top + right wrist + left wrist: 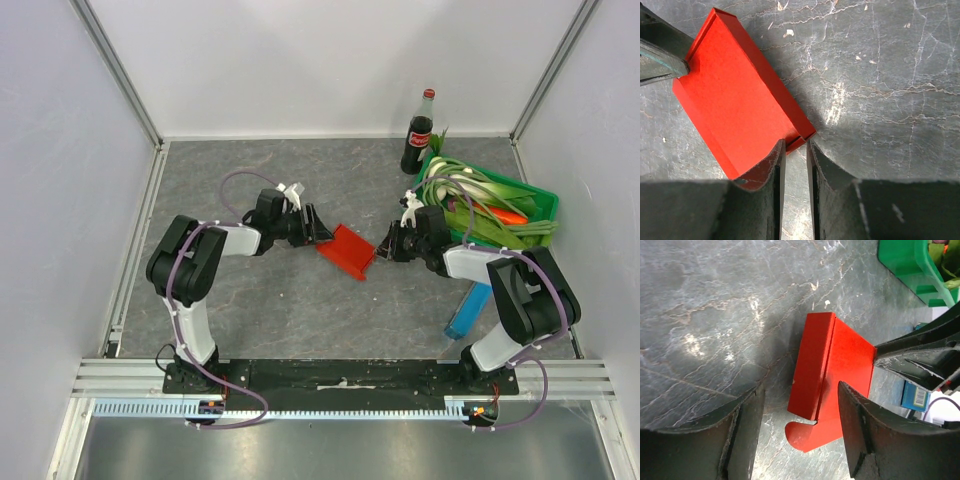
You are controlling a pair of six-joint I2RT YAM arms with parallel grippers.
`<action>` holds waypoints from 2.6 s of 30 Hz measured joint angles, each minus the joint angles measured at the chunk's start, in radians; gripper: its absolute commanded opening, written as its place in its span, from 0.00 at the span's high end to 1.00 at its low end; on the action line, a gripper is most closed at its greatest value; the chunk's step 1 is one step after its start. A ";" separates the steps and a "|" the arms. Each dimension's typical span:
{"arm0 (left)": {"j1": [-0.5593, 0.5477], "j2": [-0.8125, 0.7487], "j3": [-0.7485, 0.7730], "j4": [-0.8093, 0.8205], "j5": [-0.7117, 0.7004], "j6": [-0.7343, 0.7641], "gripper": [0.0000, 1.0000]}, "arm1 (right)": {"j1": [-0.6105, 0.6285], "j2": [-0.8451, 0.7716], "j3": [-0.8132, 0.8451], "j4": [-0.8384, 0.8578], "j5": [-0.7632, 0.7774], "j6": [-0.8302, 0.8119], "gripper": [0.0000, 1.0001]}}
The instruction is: Fold the paper box
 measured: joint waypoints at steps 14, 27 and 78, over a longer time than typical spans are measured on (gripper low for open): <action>0.003 0.103 0.002 0.186 0.221 -0.121 0.66 | -0.010 0.001 0.005 -0.012 -0.013 -0.031 0.60; -0.002 -0.084 -0.154 0.105 0.164 -0.322 0.74 | 0.338 -0.272 0.117 -0.381 0.367 -0.264 0.17; -0.037 -1.032 -0.369 -0.507 -0.283 -0.211 0.29 | 0.737 -0.291 0.105 -0.462 0.637 -0.465 0.75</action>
